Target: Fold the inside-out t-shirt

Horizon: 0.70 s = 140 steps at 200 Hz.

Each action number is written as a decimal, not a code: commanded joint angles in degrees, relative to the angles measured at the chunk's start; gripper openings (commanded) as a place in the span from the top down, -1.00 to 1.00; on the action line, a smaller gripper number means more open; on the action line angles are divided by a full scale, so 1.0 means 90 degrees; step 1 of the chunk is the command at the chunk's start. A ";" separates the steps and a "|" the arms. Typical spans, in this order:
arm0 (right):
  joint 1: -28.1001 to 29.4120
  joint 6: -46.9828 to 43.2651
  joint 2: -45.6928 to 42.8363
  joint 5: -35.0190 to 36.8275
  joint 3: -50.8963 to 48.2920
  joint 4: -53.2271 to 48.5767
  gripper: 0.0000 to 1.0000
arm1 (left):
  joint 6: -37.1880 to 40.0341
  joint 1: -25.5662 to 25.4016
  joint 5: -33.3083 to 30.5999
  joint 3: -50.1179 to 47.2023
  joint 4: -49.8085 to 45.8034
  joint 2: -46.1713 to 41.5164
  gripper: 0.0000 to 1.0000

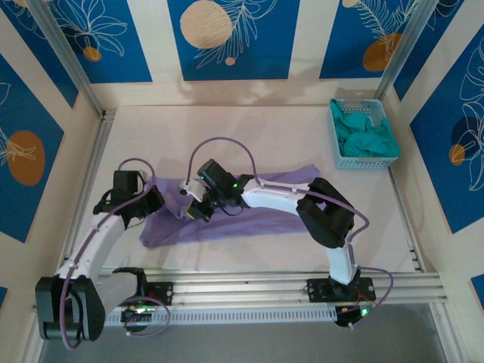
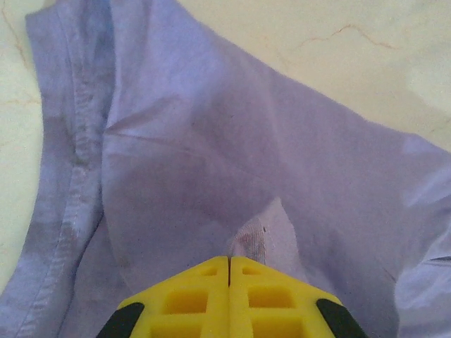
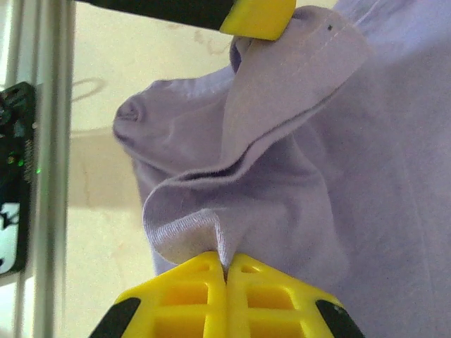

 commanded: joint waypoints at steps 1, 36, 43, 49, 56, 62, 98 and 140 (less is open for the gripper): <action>0.0046 0.0029 -0.0111 -0.0846 -0.0076 -0.0771 0.81 | -0.0138 0.0055 -0.0136 -0.0419 -0.0291 -0.0395 0.95; 0.0023 -0.0205 -0.0104 -0.1121 -0.0185 -0.1346 0.28 | -0.0577 0.0051 -0.0310 -0.1098 -0.0362 -0.1386 0.12; -0.0029 -0.0234 -0.0180 -0.1139 -0.0202 -0.1390 0.21 | -0.0609 0.0047 -0.0472 -0.1083 -0.0433 -0.1518 0.03; -0.0079 -0.0255 -0.0268 -0.1180 -0.0235 -0.1368 0.18 | -0.0585 0.0048 -0.0574 -0.1045 -0.0457 -0.1615 -0.02; -0.0155 -0.0223 -0.0346 -0.1245 -0.0289 -0.1269 0.16 | -0.0499 0.0049 -0.0700 -0.0973 -0.0494 -0.1683 -0.06; -0.0220 -0.0163 -0.0402 -0.1307 -0.0340 -0.1137 0.15 | -0.0443 0.0049 -0.0777 -0.0911 -0.0508 -0.1696 -0.10; -0.0319 0.0626 -0.0215 -0.1285 -0.0339 -0.0306 0.16 | -0.0025 -0.0049 -0.0358 -0.0422 -0.0277 -0.0932 -0.18; -0.0378 0.1405 -0.0108 -0.0841 -0.0522 0.0309 0.25 | 0.0033 -0.1025 -0.0037 -0.0286 0.0458 0.0108 -0.13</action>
